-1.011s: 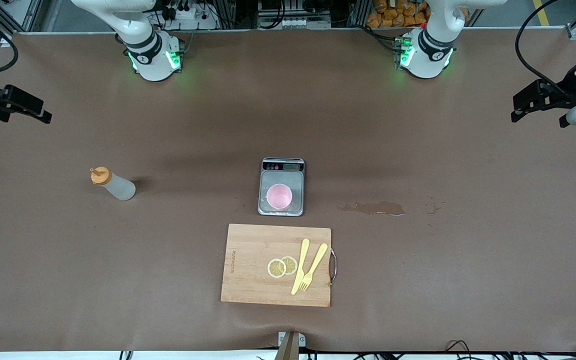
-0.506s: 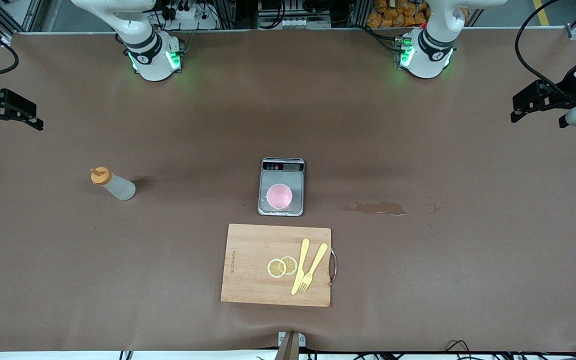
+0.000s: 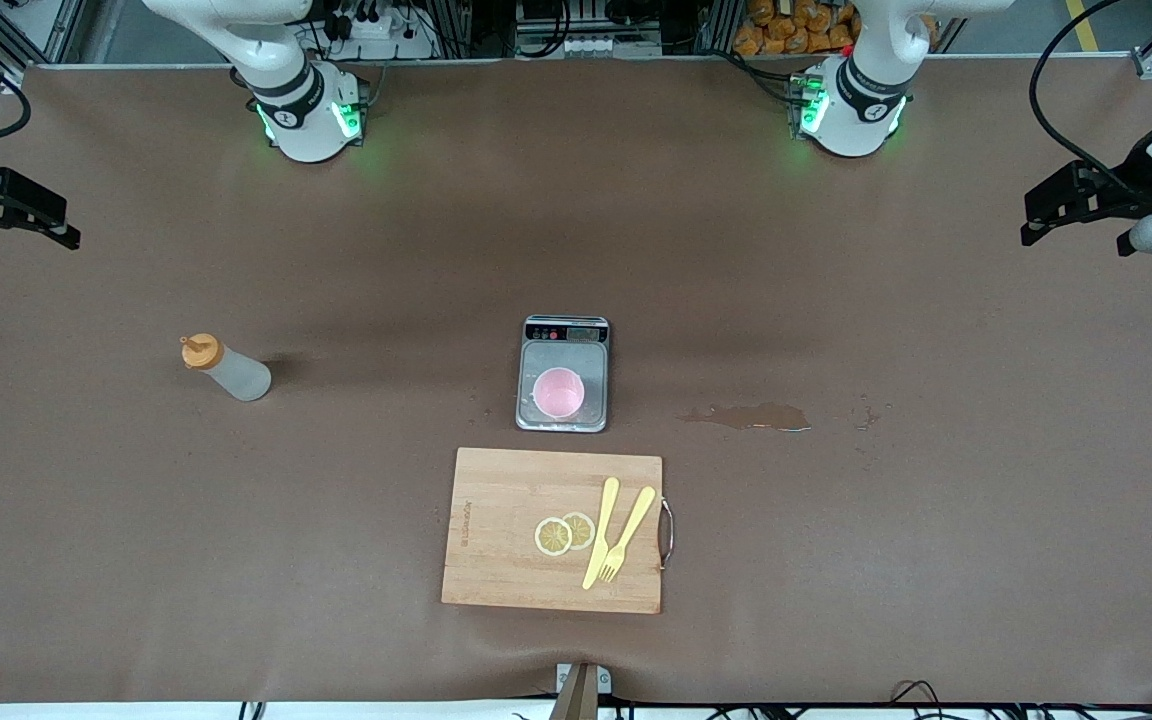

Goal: Add sauce to pink cup with both arms

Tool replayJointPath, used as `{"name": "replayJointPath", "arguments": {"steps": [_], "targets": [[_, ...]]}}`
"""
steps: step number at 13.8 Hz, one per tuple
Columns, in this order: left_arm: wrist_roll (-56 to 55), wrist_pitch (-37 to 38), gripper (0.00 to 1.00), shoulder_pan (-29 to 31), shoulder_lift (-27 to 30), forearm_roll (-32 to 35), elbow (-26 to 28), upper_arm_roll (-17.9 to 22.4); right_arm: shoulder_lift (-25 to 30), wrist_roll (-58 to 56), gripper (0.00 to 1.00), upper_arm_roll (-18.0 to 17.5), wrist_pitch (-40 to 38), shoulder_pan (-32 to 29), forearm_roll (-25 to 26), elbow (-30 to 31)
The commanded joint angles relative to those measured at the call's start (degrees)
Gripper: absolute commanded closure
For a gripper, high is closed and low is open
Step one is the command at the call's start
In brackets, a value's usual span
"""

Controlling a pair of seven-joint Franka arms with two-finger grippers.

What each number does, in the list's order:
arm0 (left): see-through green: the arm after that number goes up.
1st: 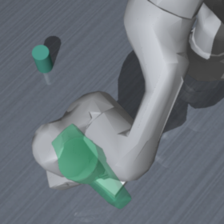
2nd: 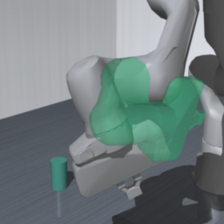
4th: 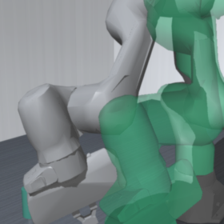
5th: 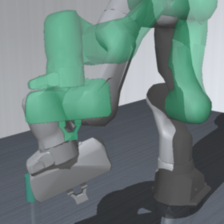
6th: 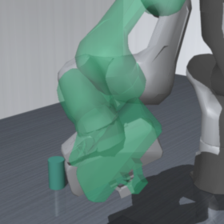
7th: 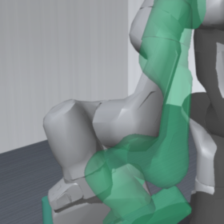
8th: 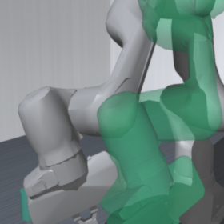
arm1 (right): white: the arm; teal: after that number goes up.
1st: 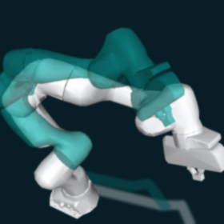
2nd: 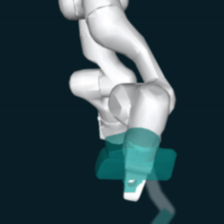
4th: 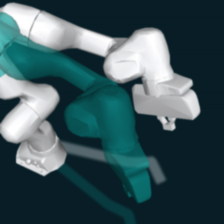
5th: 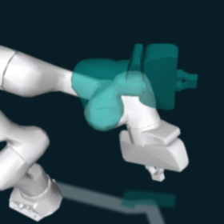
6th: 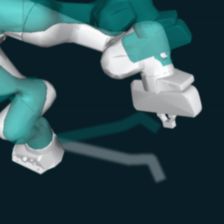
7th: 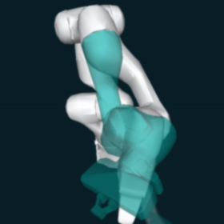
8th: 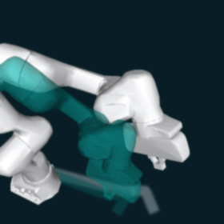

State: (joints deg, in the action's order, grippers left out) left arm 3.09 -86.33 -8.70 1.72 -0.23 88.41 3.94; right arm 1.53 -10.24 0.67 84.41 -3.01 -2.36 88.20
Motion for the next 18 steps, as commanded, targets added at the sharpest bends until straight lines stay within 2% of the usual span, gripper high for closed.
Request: {"name": "replayJointPath", "arguments": {"steps": [1, 18], "targets": [[-0.71, 1.16, 0.00, 0.17, -0.49, 0.67, -1.31, -0.16, 1.55, 0.93, 0.00, -0.32, 1.28, -0.68, 1.22, 1.80], [-0.80, 1.16, 0.00, 0.08, -0.49, 0.67, -1.31, -0.16, 0.93, 0.93, 0.00, -0.32, 1.72, -1.21, 1.57, 0.66]]}}
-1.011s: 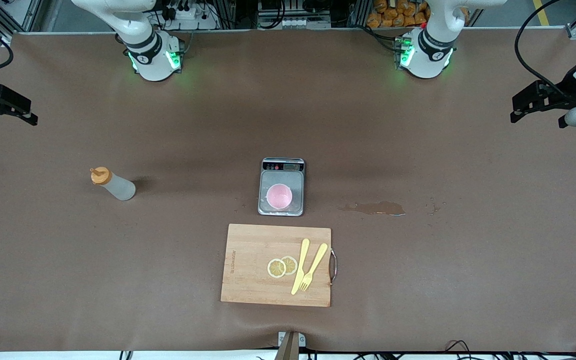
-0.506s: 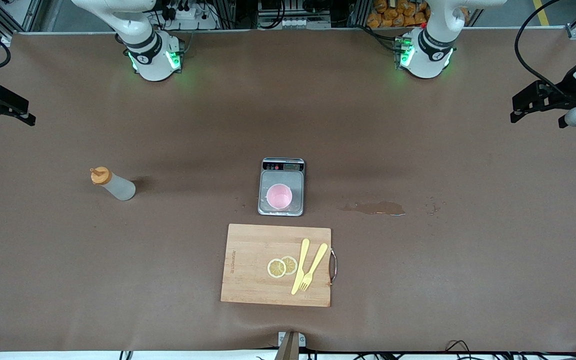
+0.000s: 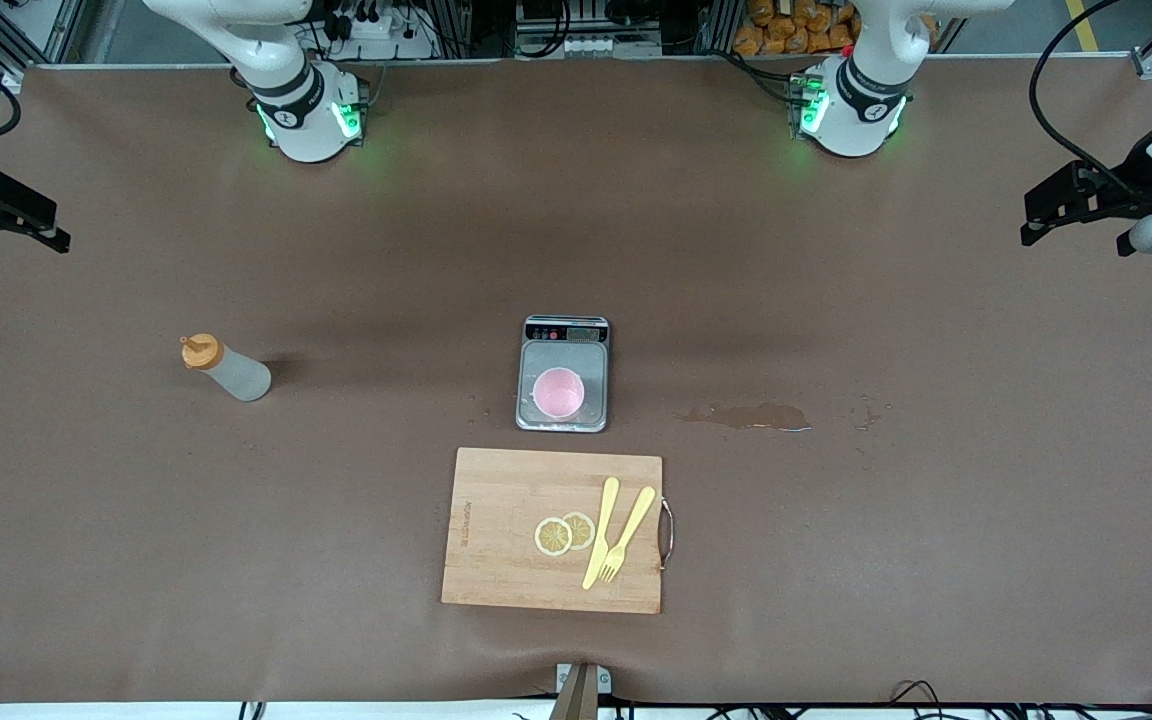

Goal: Add sauce to pink cup with both arms

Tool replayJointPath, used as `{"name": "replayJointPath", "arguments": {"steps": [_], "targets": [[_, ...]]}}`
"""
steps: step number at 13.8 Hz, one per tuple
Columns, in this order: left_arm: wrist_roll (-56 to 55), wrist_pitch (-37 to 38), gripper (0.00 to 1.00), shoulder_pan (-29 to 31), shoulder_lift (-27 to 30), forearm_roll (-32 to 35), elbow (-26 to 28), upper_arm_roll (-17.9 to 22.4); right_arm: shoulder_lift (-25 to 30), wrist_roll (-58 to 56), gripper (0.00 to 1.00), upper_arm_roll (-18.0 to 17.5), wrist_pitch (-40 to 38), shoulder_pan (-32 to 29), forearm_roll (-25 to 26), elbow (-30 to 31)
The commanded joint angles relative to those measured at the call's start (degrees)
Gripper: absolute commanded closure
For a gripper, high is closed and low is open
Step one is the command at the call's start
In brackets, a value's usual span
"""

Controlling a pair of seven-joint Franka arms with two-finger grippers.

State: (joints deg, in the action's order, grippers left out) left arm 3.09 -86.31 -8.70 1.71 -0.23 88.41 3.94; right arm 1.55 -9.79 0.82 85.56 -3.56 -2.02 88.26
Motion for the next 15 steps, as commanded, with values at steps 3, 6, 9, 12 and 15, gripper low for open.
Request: {"name": "replayJointPath", "arguments": {"steps": [3, 6, 9, 12, 15], "targets": [[-0.71, 1.15, 0.00, 0.17, -0.48, 0.67, -1.31, -0.16, 0.83, 0.47, 0.00, -0.47, 0.57, -0.83, 1.32, 0.60], [-0.80, 1.15, 0.00, 0.08, -0.48, 0.67, -1.31, -0.16, 0.91, 0.47, 0.00, -0.47, 0.57, -0.83, 1.32, 0.60], [-0.80, 1.15, 0.00, 0.08, -0.48, 0.67, -1.31, -0.16, 0.91, 0.47, 0.00, -0.73, 0.57, -0.30, 1.67, 0.51], [-0.89, 1.15, 0.00, 0.08, -0.48, 0.67, -1.22, -0.25, 1.00, 0.65, 0.00, -0.91, 0.57, 0.13, 1.58, 0.42], [-0.80, 1.23, 0.00, 0.08, -0.48, 0.67, -1.22, -0.25, 1.00, 0.56, 0.00, -0.82, 0.66, 1.72, 1.76, 0.51]]}}
